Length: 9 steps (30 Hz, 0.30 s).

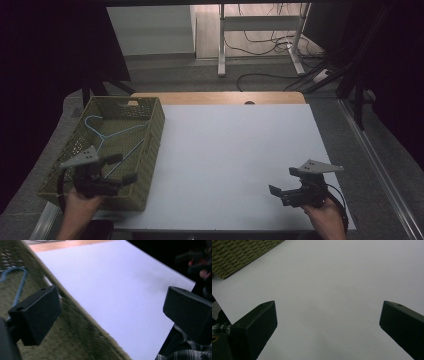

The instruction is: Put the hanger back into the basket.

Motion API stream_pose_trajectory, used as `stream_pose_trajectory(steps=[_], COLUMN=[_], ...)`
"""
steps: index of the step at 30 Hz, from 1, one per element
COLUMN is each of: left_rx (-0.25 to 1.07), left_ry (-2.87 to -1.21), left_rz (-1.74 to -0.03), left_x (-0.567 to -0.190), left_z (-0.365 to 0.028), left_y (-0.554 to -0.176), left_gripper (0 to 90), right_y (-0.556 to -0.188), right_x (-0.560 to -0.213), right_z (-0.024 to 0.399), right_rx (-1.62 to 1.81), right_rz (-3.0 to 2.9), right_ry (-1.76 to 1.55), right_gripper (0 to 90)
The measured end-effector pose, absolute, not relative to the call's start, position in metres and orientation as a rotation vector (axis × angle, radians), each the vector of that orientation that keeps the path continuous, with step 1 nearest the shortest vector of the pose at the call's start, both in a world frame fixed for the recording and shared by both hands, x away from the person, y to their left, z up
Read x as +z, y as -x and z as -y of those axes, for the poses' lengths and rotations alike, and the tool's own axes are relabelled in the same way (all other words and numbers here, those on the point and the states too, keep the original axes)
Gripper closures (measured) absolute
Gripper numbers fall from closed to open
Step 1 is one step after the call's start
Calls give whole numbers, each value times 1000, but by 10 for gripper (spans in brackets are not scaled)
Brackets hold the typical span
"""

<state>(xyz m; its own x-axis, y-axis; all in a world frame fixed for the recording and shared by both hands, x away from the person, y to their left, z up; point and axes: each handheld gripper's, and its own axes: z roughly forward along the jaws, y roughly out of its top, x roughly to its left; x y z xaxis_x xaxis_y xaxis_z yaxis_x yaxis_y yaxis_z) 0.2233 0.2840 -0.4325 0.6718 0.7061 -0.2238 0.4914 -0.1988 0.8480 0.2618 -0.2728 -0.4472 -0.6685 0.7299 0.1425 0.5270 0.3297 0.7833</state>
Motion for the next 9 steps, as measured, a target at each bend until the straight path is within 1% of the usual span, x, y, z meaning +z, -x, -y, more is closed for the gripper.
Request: stream_pose_trajectory(steps=[3, 5, 9], left_rx=[316, 327, 346], left_ry=[-1955, -2006, -2026], left_rz=[-936, -934, -935], left_x=[-442, -449, -453], left_z=[-268, -260, -258], left_y=[-219, -218, -219], left_gripper=[0, 0, 0], right_y=[-260, -260, -261], right_x=[-448, -450, -452], right_z=[275, 276, 276], right_rx=[1246, 1238, 1219], right_rz=[-2356, -2356, -2362], right_ry=[-1145, -1150, -1146], right_gripper=[9, 9, 9])
